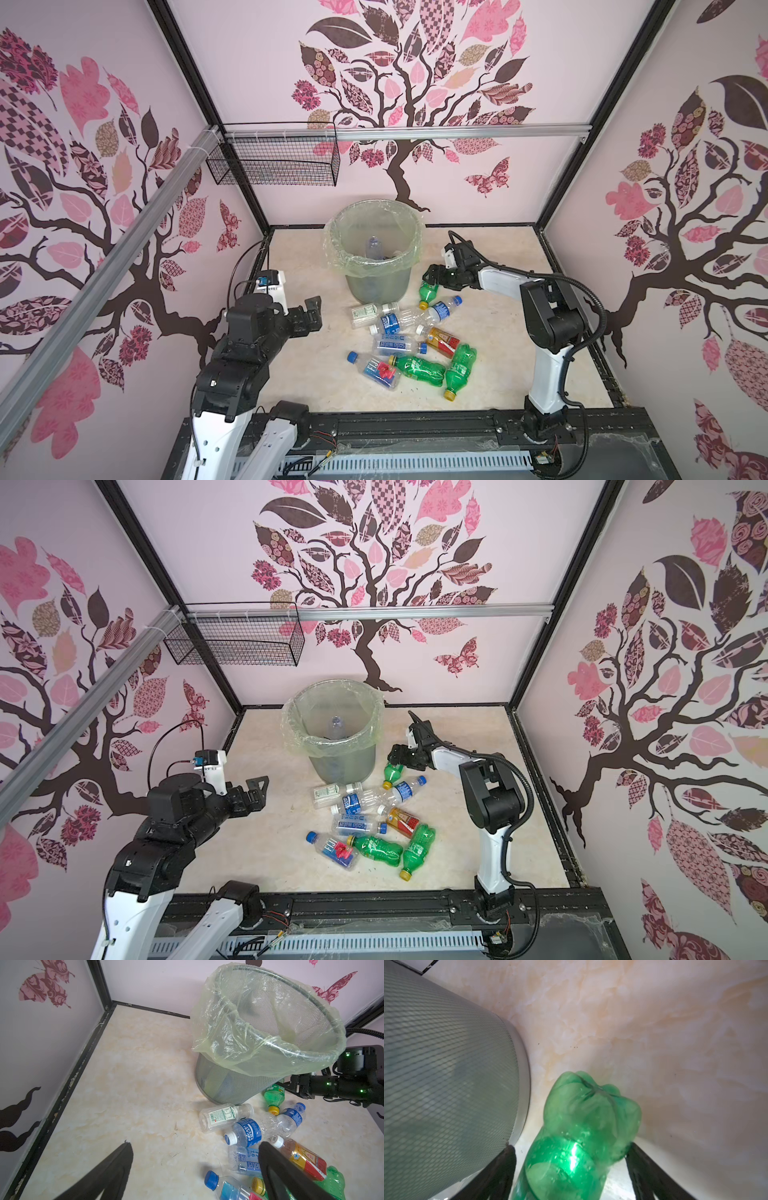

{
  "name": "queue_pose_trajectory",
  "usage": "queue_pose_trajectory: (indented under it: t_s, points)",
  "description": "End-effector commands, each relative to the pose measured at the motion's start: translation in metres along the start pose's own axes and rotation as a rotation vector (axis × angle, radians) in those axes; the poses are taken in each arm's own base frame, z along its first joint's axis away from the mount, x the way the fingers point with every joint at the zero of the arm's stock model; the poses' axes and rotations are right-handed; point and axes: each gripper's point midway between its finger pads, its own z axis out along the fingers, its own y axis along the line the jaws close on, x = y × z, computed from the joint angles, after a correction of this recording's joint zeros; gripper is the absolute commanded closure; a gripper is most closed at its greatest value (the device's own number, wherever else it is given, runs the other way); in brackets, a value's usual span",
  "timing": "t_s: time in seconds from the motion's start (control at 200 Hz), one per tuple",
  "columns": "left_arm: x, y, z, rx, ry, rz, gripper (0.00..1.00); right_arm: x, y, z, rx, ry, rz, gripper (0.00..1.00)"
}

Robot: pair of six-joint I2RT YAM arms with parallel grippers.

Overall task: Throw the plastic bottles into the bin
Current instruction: 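Grasp the green soda bottle with the right gripper and lift it, then carry the green soda bottle over the bin with the right gripper and release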

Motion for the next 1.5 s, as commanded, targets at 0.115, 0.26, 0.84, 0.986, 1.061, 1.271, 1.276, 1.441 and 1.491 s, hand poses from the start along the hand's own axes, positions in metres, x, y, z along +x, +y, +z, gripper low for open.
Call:
queue_pose_trajectory:
  t_s: [0.115, 0.26, 0.84, 0.986, 1.061, 1.271, 1.276, 1.441, 1.491]
  points:
    - [0.005, 0.006, -0.005, -0.025, 0.007, 0.028, 0.02, 0.002, -0.003, 0.026, 0.045, 0.032, -0.003, 0.21]
    - [0.009, 0.010, -0.005, -0.044, 0.006, 0.018, 0.02, 0.006, -0.010, 0.032, 0.064, 0.041, 0.006, 0.31]
    - [0.012, 0.007, -0.002, -0.022, -0.009, 0.003, 0.02, -0.081, 0.020, -0.060, -0.086, -0.242, -0.013, 0.42]
    - [0.017, 0.003, 0.007, 0.004, 0.009, -0.001, 0.02, -0.085, 0.024, -0.105, -0.067, -0.298, -0.048, 0.41]
    - [0.020, 0.001, 0.013, 0.015, 0.021, -0.008, 0.02, -0.080, 0.027, -0.125, -0.060, -0.329, -0.062, 0.41]
    - [0.024, -0.011, 0.025, 0.081, 0.044, -0.039, 0.02, -0.051, 0.037, -0.175, -0.093, -0.384, -0.087, 0.40]
    - [0.024, -0.012, 0.025, 0.082, 0.044, -0.040, 0.02, -0.049, 0.037, -0.176, -0.094, -0.385, -0.087, 0.40]
    - [0.027, -0.016, 0.034, 0.103, 0.056, -0.047, 0.02, -0.027, 0.050, -0.221, -0.153, -0.484, -0.135, 0.39]
    - [0.028, -0.016, 0.037, 0.105, 0.060, -0.054, 0.02, -0.019, 0.051, -0.231, -0.161, -0.501, -0.140, 0.39]
